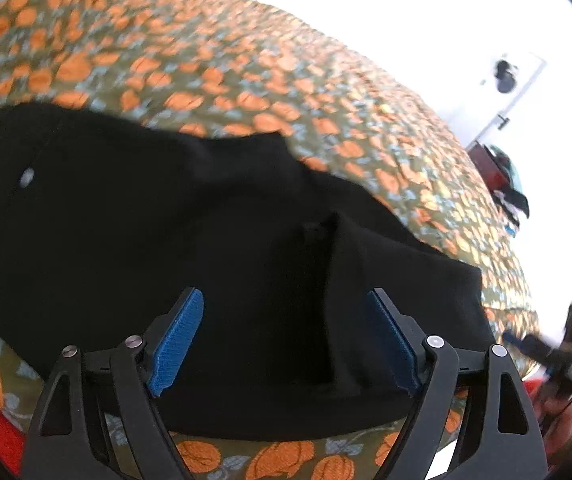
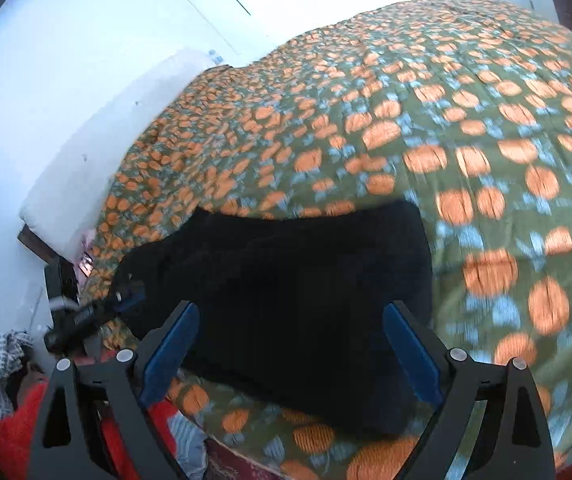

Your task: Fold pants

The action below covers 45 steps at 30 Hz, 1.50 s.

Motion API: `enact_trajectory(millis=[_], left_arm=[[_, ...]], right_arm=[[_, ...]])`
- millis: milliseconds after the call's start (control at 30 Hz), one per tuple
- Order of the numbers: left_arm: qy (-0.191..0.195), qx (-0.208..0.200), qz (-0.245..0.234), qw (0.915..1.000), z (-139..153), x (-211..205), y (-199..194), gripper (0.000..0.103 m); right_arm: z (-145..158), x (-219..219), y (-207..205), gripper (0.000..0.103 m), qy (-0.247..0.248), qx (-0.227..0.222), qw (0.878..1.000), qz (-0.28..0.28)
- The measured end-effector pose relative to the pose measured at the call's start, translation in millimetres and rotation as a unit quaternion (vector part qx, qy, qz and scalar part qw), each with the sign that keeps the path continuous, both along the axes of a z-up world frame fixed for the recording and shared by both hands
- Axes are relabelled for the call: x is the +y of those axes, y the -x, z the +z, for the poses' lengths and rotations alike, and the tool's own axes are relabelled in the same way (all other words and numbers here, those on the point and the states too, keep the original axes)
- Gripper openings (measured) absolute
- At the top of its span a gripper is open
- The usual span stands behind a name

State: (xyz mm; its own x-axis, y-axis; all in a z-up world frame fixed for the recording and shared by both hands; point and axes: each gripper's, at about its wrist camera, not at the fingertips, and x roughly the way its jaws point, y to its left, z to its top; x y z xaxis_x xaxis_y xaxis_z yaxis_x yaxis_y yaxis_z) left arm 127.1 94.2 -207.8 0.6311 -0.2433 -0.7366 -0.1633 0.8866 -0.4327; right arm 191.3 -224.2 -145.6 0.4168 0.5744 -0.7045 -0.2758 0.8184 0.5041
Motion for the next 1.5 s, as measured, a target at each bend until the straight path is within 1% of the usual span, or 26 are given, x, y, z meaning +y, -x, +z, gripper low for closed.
enact_trajectory(millis=[100,200,267,333,400,433,500,567,600,700,733,767,800,867,900,1000,1067,1133,1200,1233,1267,1333,1400,1433,1467,1500], left_arm=[[0.0,-0.012,0.01,0.9999,5,5,6,0.085],[-0.007,-0.038,0.037,0.9986,17,19,17,0.085],[0.008,-0.057,0.076,0.9955,23,41,25,0.085],[0.035,-0.079,0.138,0.9866,27,74,41,0.085],[0.071,-0.097,0.22,0.9679,24,116,65,0.085],[0.094,-0.103,0.266,0.9537,19,139,79,0.086],[0.151,-0.106,0.353,0.9173,1,183,110,0.086],[0.189,-0.093,0.4,0.8922,-19,212,130,0.086],[0.202,-0.086,0.411,0.8846,-28,222,137,0.086],[0.228,-0.076,0.424,0.8732,-46,239,143,0.082],[0.241,-0.08,0.419,0.8715,-50,242,141,0.075],[0.25,-0.087,0.41,0.8729,-52,243,138,0.065],[0.253,-0.091,0.4,0.8765,-51,243,133,0.063],[0.244,-0.087,0.384,0.8864,-51,242,121,0.061],[0.242,-0.084,0.38,0.8888,-52,242,117,0.061],[0.248,-0.087,0.374,0.8895,-56,241,110,0.061],[0.252,-0.076,0.372,0.8904,-63,242,105,0.061],[0.267,-0.065,0.371,0.8872,-74,248,97,0.06],[0.265,-0.069,0.367,0.8889,-75,251,92,0.049],[0.26,-0.074,0.358,0.8935,-73,250,88,0.035],[0.246,-0.071,0.356,0.8989,-69,248,84,0.036],[0.232,-0.069,0.356,0.9026,-68,246,79,0.036],[0.237,-0.066,0.359,0.9003,-72,249,77,0.043],[0.243,-0.063,0.359,0.8991,-76,250,74,0.054],[0.254,-0.062,0.353,0.8982,-80,250,72,0.056],[0.25,-0.061,0.354,0.899,-80,250,70,0.055]], right_arm=[[-18,-7,4,0.093,0.007,0.031,0.999,-0.017],[-17,-10,3,0.093,0.002,0.029,0.999,-0.021],[-17,-9,2,0.093,0.002,0.027,0.999,-0.021],[-19,-8,1,0.093,0.004,0.028,0.999,-0.021],[-19,-8,0,0.093,0.007,0.026,0.999,-0.019],[-19,-8,0,0.093,0.008,0.025,0.999,-0.019],[-20,-9,-1,0.093,0.006,0.025,0.999,-0.021],[-21,-11,0,0.094,0.004,0.026,0.999,-0.023],[-22,-11,-1,0.094,0.004,0.027,0.999,-0.024],[-24,-11,-5,0.094,0.001,0.032,0.999,-0.032],[-25,-11,-6,0.095,-0.001,0.035,0.999,-0.035],[-26,-11,-6,0.095,-0.001,0.035,0.999,-0.036],[-26,-10,-7,0.095,0.001,0.035,0.999,-0.036],[-27,-9,-6,0.095,0.007,0.034,0.999,-0.033],[-27,-8,-5,0.095,0.01,0.033,0.999,-0.031],[-28,-8,-4,0.095,0.013,0.034,0.999,-0.029],[-29,-9,-4,0.095,0.014,0.036,0.999,-0.03],[-30,-9,-4,0.095,0.014,0.038,0.999,-0.03],[-31,-9,-5,0.095,0.017,0.038,0.999,-0.03],[-31,-8,-5,0.095,0.019,0.038,0.999,-0.03],[-32,-8,-5,0.095,0.019,0.038,0.999,-0.03],[-32,-8,-4,0.095,0.021,0.038,0.999,-0.028],[-34,-8,-3,0.095,0.023,0.039,0.999,-0.027],[-34,-8,-3,0.095,0.024,0.04,0.999,-0.028],[-35,-8,-3,0.095,0.024,0.041,0.998,-0.028],[-35,-8,-3,0.095,0.025,0.041,0.998,-0.028]])
